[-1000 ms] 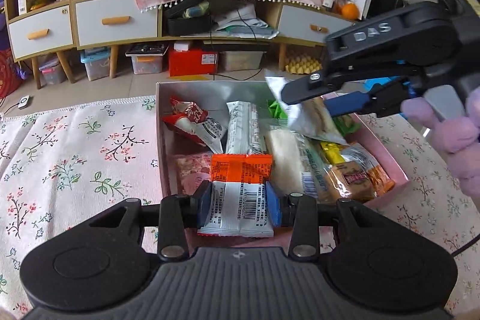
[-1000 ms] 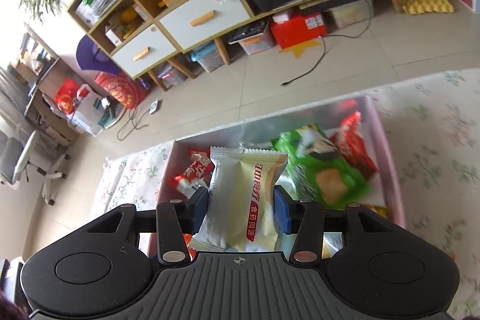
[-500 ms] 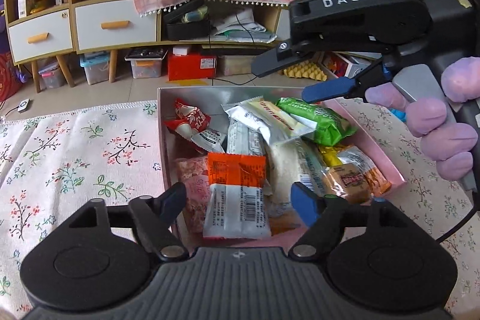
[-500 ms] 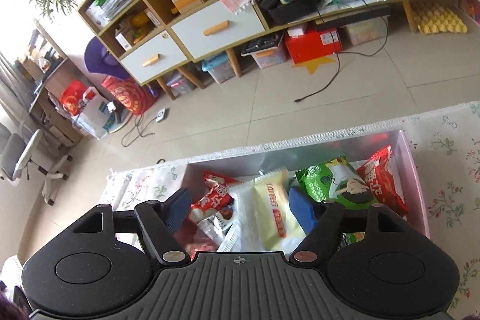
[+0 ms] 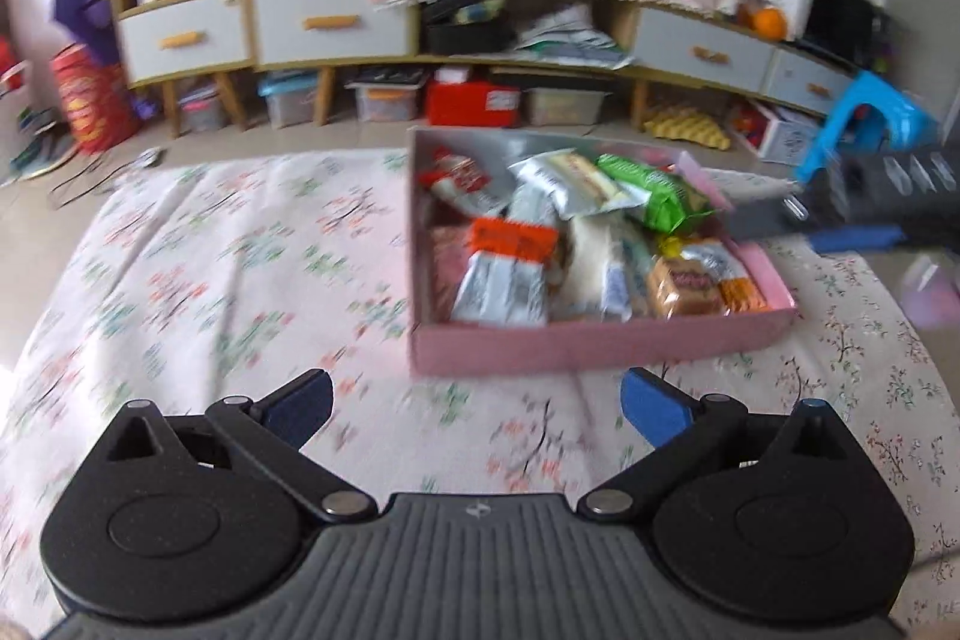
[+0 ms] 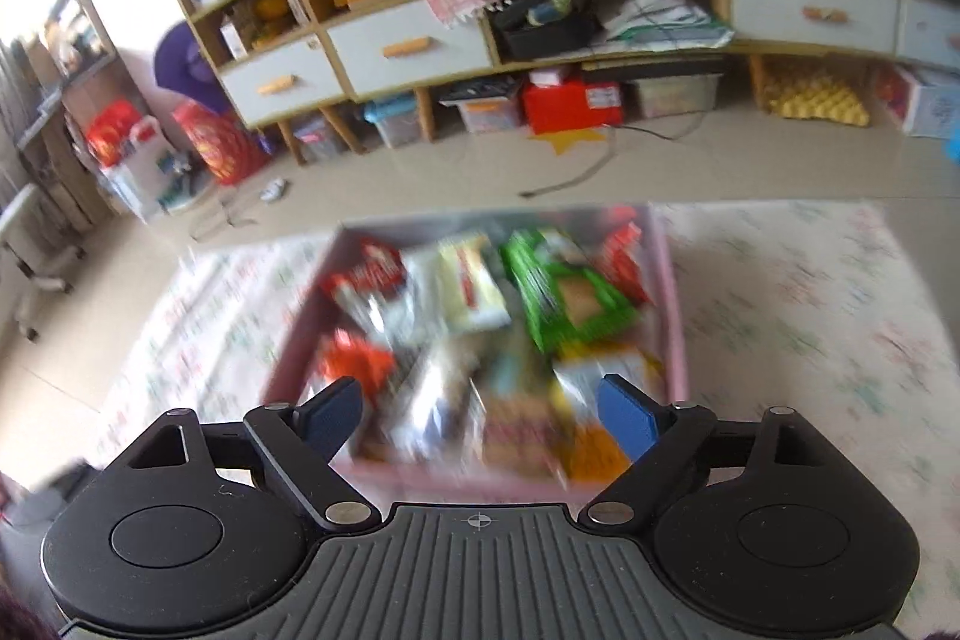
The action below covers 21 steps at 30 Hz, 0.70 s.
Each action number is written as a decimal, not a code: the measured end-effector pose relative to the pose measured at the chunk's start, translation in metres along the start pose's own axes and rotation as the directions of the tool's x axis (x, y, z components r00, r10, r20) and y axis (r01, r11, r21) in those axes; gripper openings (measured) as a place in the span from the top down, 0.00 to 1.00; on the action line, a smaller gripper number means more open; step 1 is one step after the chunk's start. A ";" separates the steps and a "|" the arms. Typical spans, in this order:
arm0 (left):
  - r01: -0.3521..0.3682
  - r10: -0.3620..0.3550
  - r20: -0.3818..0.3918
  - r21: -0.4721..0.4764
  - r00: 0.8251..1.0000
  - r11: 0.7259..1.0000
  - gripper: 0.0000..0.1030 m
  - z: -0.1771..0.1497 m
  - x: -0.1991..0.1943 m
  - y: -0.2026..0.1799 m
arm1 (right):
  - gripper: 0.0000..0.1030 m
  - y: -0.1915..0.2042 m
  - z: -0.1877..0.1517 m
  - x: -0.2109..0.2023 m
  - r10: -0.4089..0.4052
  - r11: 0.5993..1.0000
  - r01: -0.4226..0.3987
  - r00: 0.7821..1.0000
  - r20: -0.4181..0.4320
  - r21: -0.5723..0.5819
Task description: Organize snacks
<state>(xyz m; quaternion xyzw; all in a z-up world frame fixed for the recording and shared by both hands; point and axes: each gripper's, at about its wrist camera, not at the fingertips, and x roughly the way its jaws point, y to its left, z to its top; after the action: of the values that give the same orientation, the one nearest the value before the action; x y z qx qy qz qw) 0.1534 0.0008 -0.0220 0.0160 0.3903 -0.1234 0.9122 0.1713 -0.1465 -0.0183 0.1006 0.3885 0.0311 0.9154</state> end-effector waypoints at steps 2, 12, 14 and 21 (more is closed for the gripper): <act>-0.032 0.032 -0.008 -0.014 0.999 0.999 0.01 -0.004 -0.013 0.000 | 0.14 0.005 -0.013 -0.014 -0.020 1.000 0.020 1.000 -0.005 -0.021; -0.221 0.216 -0.089 -0.053 0.972 0.974 0.00 -0.033 -0.054 0.001 | 0.07 0.029 -0.066 -0.074 -0.104 0.994 0.104 0.995 0.004 -0.038; -0.226 0.219 -0.093 -0.069 0.971 0.972 0.00 -0.036 -0.060 -0.001 | 0.06 0.032 -0.074 -0.079 -0.110 0.993 0.111 0.994 0.019 -0.048; -0.203 0.192 -0.099 -0.121 0.976 0.972 0.00 -0.053 -0.070 -0.007 | 0.06 0.027 -0.093 -0.082 -0.116 0.993 0.116 0.993 0.014 0.006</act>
<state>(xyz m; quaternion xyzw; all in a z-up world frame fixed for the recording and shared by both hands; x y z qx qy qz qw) 0.0683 0.0156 -0.0083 0.0004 0.4333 -0.0055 0.9012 0.0482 -0.1165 -0.0176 0.0805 0.3874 -0.0236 0.9181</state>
